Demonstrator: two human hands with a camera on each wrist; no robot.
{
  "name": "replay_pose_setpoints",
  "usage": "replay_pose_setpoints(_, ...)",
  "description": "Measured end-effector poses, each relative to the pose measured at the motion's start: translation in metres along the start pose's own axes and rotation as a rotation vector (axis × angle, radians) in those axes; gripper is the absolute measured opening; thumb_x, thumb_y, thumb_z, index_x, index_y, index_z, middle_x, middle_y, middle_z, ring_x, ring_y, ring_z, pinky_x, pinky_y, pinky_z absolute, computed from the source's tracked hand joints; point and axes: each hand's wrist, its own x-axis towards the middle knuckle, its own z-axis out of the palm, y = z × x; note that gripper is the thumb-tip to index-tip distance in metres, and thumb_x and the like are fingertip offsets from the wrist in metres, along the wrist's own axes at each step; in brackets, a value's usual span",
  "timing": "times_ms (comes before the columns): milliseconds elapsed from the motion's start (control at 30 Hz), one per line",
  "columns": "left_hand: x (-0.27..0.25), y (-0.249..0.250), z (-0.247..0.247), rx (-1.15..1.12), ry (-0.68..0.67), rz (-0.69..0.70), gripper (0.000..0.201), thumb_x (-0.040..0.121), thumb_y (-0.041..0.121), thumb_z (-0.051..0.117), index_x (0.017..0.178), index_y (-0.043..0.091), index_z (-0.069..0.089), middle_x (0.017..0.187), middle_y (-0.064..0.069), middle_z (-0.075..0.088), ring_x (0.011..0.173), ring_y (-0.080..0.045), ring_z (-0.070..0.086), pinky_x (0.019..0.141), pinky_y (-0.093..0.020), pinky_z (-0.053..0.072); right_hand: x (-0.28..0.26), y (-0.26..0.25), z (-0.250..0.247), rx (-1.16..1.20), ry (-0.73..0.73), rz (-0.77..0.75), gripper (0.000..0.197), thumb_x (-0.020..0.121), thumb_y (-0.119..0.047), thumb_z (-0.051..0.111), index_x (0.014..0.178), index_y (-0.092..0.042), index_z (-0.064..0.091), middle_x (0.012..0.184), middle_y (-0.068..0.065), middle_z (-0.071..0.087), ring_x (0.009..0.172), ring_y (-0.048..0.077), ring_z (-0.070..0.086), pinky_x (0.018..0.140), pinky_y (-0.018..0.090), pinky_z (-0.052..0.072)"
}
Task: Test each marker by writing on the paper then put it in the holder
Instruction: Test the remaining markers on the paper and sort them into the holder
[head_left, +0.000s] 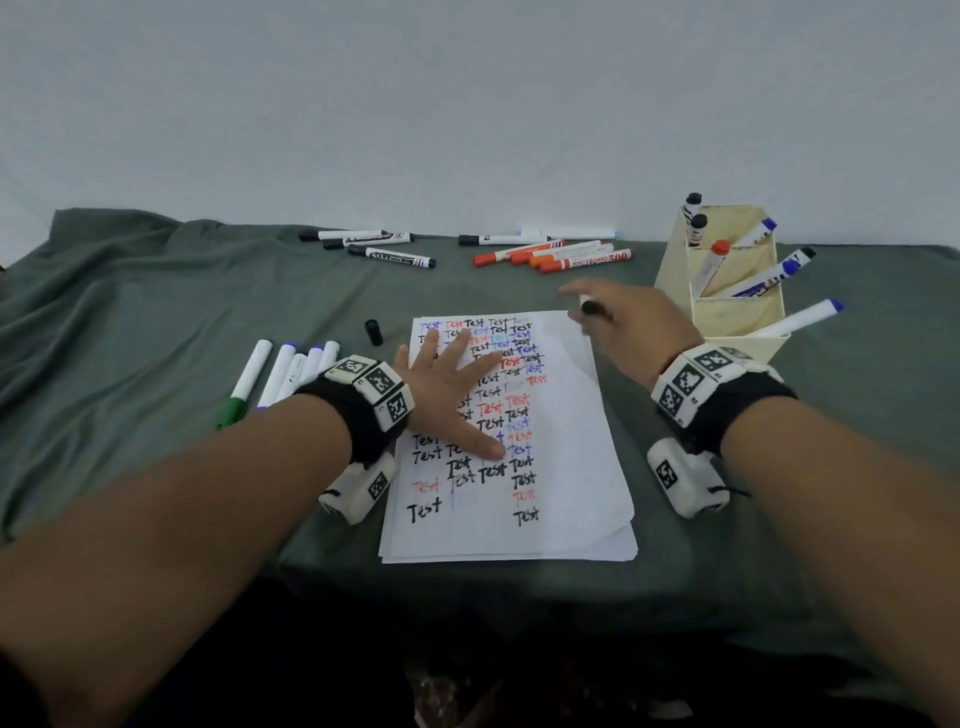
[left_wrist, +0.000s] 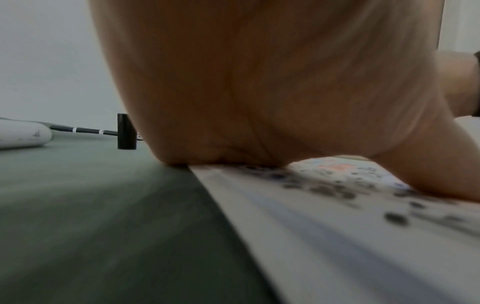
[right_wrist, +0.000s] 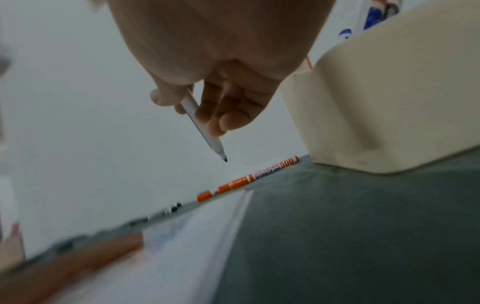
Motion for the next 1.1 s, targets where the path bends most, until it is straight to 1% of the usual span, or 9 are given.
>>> replay_pose_setpoints(67,0.000,0.000,0.001,-0.009,0.004,-0.003,0.131,0.047,0.104,0.048,0.144,0.056,-0.026,0.157,0.009,-0.039,0.145,-0.031,-0.036,0.116,-0.063,-0.015,0.002,-0.002,-0.009,0.147,0.142,0.021,0.016,0.101,-0.038,0.058,0.110,-0.032,0.069,0.094,-0.012,0.071,0.077,0.007,0.061,0.081,0.032,0.052)
replay_pose_setpoints(133,0.001,0.000,0.001,-0.012,0.006,-0.004,0.133,0.044,0.106,0.046,0.143,0.056,-0.027,0.157,0.009,-0.039,0.145,-0.031,-0.036,0.116,-0.063,-0.016,0.006,-0.007,-0.016,0.359,0.286,0.079,0.015,0.100,-0.041,0.057,0.093,-0.031,0.066,0.076,-0.015,0.066,0.064,0.009,0.061,0.071,0.034,0.055)
replay_pose_setpoints(267,0.002,-0.001,0.001,-0.023,0.006,0.000,0.137,0.038,0.109,0.043,0.143,0.056,-0.027,0.157,0.010,-0.039,0.145,-0.030,-0.035,0.116,-0.062,-0.016,0.018,-0.020,-0.008,0.972,0.435,0.272,0.021,0.102,-0.036,0.057,0.095,-0.016,0.061,0.072,-0.002,0.066,0.060,0.014,0.065,0.062,0.034,0.058)
replay_pose_setpoints(333,0.004,-0.001,0.002,-0.021,0.008,-0.006,0.142,0.036,0.109,0.042,0.145,0.052,-0.028,0.156,0.011,-0.040,0.145,-0.030,-0.035,0.116,-0.061,-0.016,0.014,-0.026,0.010,1.257,0.394,0.365,0.016,0.102,-0.025,0.061,0.096,-0.011,0.061,0.070,0.000,0.067,0.061,0.016,0.065,0.066,0.032,0.059)
replay_pose_setpoints(400,0.005,-0.001,0.003,-0.019,0.010,-0.018,0.147,0.033,0.110,0.041,0.146,0.047,-0.030,0.156,0.011,-0.040,0.145,-0.029,-0.035,0.117,-0.060,-0.016,0.002,-0.026,0.033,1.374,0.331,0.419,0.009,0.097,-0.006,0.067,0.095,-0.008,0.059,0.073,0.005,0.066,0.064,0.018,0.065,0.066,0.029,0.059)
replay_pose_setpoints(500,0.008,-0.002,0.004,-0.022,0.018,-0.020,0.151,0.030,0.111,0.039,0.146,0.045,-0.031,0.156,0.012,-0.041,0.146,-0.028,-0.034,0.117,-0.060,-0.016,-0.017,-0.017,0.054,1.324,0.264,0.458,0.027,0.085,0.007,0.075,0.095,-0.010,0.057,0.082,0.010,0.068,0.075,0.023,0.071,0.066,0.027,0.058)
replay_pose_setpoints(700,0.011,-0.004,0.006,-0.037,0.025,-0.012,0.151,0.029,0.112,0.039,0.145,0.046,-0.031,0.156,0.014,-0.040,0.145,-0.027,-0.035,0.115,-0.059,-0.017,-0.032,-0.005,0.061,1.221,0.246,0.401,0.022,0.069,-0.003,0.080,0.073,-0.020,0.067,0.078,0.014,0.066,0.075,0.033,0.068,0.065,0.034,0.054)
replay_pose_setpoints(800,0.013,-0.004,0.007,-0.045,0.031,-0.012,0.151,0.028,0.112,0.040,0.145,0.047,-0.030,0.156,0.014,-0.039,0.146,-0.027,-0.034,0.114,-0.059,-0.018,-0.034,-0.006,0.063,1.160,0.242,0.371,0.024,0.070,-0.002,0.079,0.068,-0.023,0.066,0.078,0.016,0.064,0.076,0.035,0.068,0.072,0.042,0.052)
replay_pose_setpoints(1100,0.011,-0.004,0.005,-0.037,0.019,-0.014,0.151,0.028,0.112,0.038,0.146,0.046,-0.031,0.157,0.013,-0.039,0.146,-0.028,-0.033,0.117,-0.061,-0.015,-0.033,-0.005,0.065,1.036,0.189,0.328,0.025,0.077,0.001,0.076,0.073,-0.018,0.061,0.075,0.012,0.062,0.075,0.032,0.063,0.070,0.038,0.055)
